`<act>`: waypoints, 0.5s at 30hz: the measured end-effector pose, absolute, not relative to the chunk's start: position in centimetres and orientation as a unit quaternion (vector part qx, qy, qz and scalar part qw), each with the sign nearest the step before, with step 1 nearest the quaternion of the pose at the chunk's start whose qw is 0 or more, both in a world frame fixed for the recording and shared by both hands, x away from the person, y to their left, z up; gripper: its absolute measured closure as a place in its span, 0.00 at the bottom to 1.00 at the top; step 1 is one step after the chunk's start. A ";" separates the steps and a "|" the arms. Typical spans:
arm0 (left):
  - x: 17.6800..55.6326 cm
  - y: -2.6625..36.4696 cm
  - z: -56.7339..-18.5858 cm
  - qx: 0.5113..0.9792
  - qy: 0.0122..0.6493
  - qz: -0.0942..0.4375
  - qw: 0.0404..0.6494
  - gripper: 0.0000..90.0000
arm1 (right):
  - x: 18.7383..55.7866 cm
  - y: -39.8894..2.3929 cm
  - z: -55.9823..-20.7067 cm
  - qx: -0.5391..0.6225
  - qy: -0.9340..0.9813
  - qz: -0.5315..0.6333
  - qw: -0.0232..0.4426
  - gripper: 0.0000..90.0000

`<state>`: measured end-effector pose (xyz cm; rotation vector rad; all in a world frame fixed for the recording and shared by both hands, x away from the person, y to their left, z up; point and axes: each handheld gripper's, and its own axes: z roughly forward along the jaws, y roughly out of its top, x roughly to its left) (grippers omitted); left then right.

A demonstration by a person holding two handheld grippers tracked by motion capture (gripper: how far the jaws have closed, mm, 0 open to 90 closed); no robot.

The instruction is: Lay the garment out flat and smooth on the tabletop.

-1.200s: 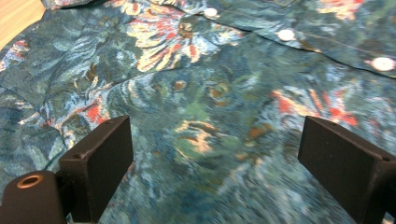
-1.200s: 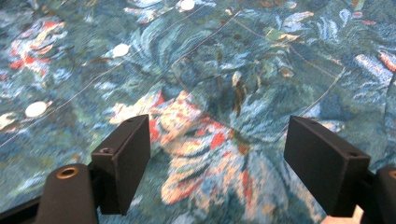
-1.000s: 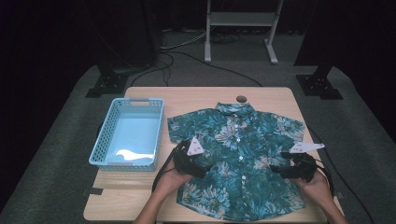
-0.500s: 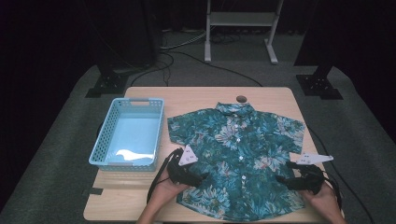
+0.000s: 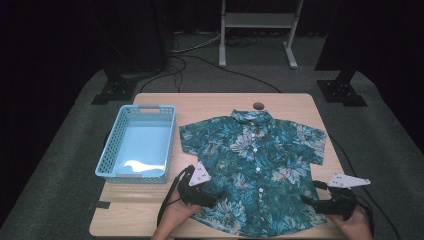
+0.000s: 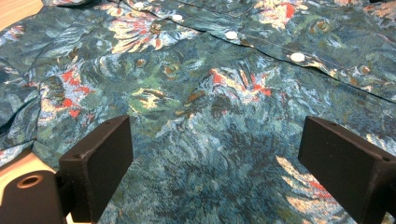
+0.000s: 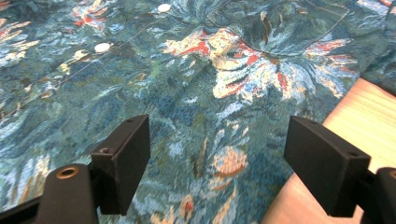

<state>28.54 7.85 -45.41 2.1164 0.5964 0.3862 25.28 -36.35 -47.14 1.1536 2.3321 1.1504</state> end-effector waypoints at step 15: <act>26.6 9.2 -46.1 0.843 0.259 0.143 0.450 0.09 | 22.0 -38.1 -47.5 0.432 0.776 0.430 0.162 0.25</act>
